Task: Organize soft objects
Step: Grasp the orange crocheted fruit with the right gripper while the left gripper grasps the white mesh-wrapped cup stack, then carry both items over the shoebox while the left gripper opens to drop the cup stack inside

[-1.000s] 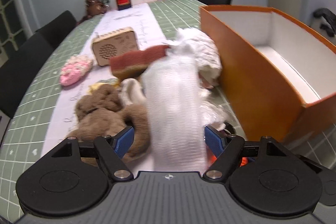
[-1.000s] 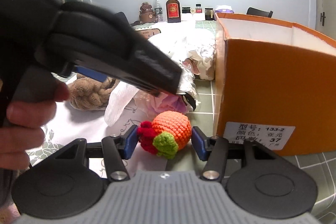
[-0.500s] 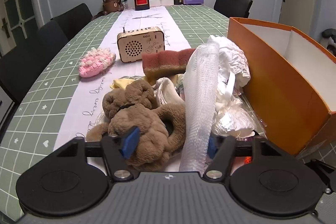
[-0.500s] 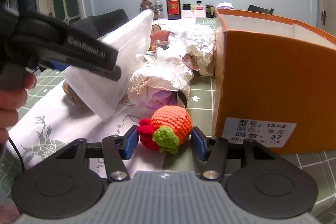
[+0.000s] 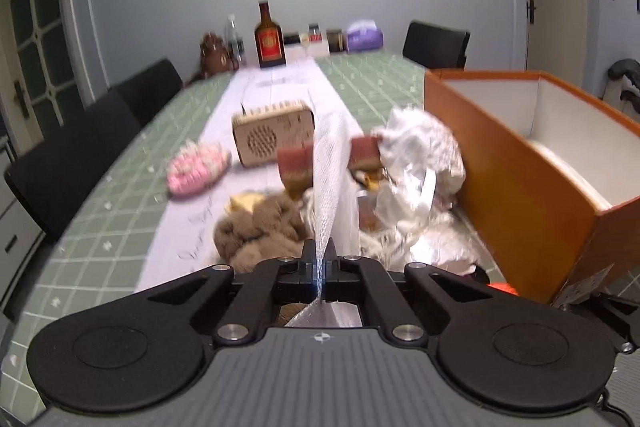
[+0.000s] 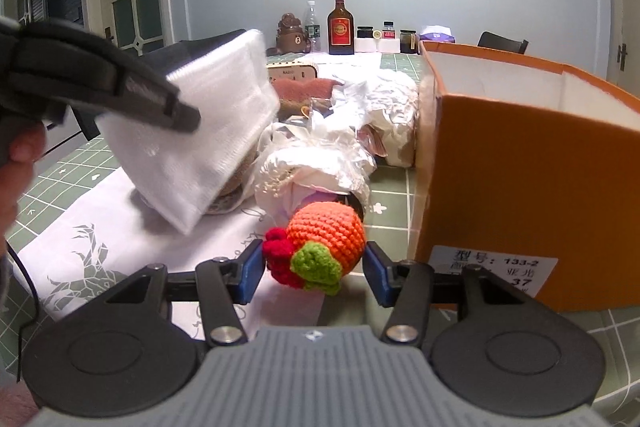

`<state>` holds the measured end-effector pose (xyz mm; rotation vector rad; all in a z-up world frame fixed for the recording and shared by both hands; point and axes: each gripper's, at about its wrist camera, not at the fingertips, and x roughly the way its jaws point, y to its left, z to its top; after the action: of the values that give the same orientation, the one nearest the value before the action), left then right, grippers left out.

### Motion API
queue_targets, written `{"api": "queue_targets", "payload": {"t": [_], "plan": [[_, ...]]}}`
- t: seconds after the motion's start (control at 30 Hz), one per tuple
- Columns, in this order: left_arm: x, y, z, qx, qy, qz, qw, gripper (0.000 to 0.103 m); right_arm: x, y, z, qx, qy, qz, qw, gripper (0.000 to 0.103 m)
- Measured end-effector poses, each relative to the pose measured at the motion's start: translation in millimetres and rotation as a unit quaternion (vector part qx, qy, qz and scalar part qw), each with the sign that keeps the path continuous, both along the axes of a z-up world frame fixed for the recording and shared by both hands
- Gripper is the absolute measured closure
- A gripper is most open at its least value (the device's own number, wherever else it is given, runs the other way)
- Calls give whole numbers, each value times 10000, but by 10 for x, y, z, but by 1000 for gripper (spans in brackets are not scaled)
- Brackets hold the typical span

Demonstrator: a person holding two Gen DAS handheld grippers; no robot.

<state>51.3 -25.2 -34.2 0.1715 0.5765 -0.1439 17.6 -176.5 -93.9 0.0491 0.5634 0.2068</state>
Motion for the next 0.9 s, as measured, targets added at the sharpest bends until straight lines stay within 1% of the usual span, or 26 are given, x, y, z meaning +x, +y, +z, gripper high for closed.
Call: {"api": "queue_targets", "payload": {"t": [0.07, 0.17, 0.27, 0.37, 0.47, 0.6, 0.67, 0.73, 0.8, 0.9], "plan": [[-29, 41, 59, -145, -26, 12, 9999, 102, -3, 5, 11, -3, -17, 12, 10000, 50], [-31, 136, 134, -530, -34, -19, 9986, 102, -22, 10, 37, -29, -82, 96, 9999, 50], [-26, 216, 222, -906, -185, 16, 9957, 102, -72, -3, 100, 13, -206, 233, 9995, 50], [3, 259, 360, -1291, -296, 14, 9912, 102, -126, -13, 187, 19, -365, 340, 9988, 50], [44, 229, 545, -1681, -402, -237, 9847, 102, -209, -56, 296, 120, -629, 326, 9974, 50], [97, 3, 795, -1770, -647, -588, 9803, 102, -332, -225, 577, 593, -837, 365, 9941, 50], [115, -153, 885, -1795, -764, -774, 9777, 102, -383, -358, 741, 723, -925, 291, 9927, 50], [127, -304, 932, -1875, -804, -984, 9740, 102, -430, -520, 903, 724, -1026, 136, 9920, 50], [157, -456, 943, -1972, -754, -1174, 9704, 102, -460, -708, 1025, 668, -1080, -164, 9918, 50], [225, -670, 860, -2164, -520, -1448, 9641, 102, -462, -969, 1121, 454, -1151, -650, 9902, 50]]}}
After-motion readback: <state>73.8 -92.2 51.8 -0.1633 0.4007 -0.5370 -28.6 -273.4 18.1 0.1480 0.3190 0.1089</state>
